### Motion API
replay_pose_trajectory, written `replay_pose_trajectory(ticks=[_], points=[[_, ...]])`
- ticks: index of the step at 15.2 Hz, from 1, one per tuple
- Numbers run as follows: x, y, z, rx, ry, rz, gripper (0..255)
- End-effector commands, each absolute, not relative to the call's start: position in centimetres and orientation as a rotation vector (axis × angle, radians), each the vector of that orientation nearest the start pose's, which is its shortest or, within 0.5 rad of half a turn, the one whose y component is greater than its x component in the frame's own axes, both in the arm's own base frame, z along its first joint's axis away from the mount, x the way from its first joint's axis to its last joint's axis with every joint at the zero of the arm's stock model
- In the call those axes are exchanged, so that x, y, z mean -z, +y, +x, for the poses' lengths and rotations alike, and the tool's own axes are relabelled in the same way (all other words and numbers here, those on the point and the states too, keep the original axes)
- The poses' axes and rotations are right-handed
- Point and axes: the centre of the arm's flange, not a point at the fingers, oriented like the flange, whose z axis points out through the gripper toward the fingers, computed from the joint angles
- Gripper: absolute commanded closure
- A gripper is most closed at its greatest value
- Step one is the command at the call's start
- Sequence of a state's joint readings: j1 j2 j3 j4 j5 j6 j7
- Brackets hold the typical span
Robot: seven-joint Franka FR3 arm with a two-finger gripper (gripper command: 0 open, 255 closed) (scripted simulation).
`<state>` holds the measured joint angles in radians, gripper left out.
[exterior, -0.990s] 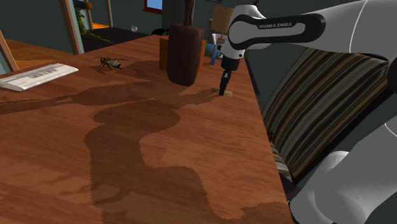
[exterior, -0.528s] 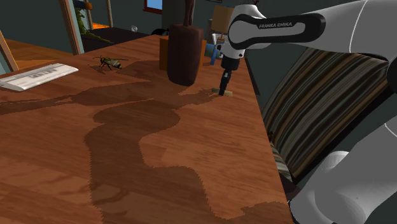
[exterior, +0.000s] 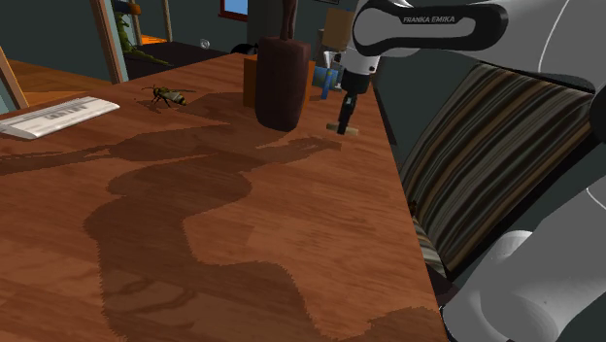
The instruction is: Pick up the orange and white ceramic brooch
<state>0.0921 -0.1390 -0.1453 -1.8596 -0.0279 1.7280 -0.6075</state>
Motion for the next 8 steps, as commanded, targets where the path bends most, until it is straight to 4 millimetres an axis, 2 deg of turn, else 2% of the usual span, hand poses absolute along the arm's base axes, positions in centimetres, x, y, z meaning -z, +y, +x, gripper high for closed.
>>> replay_pose_trajectory(ticks=[1, 6, 8], points=[[-58.5, -3.5, 51.8, 0.004, -0.87, -3.028, 255], [-61.1, -3.5, 51.8, 0.004, -0.87, -3.028, 255], [-61.2, -3.5, 51.8, 0.004, -0.87, -3.028, 255]])
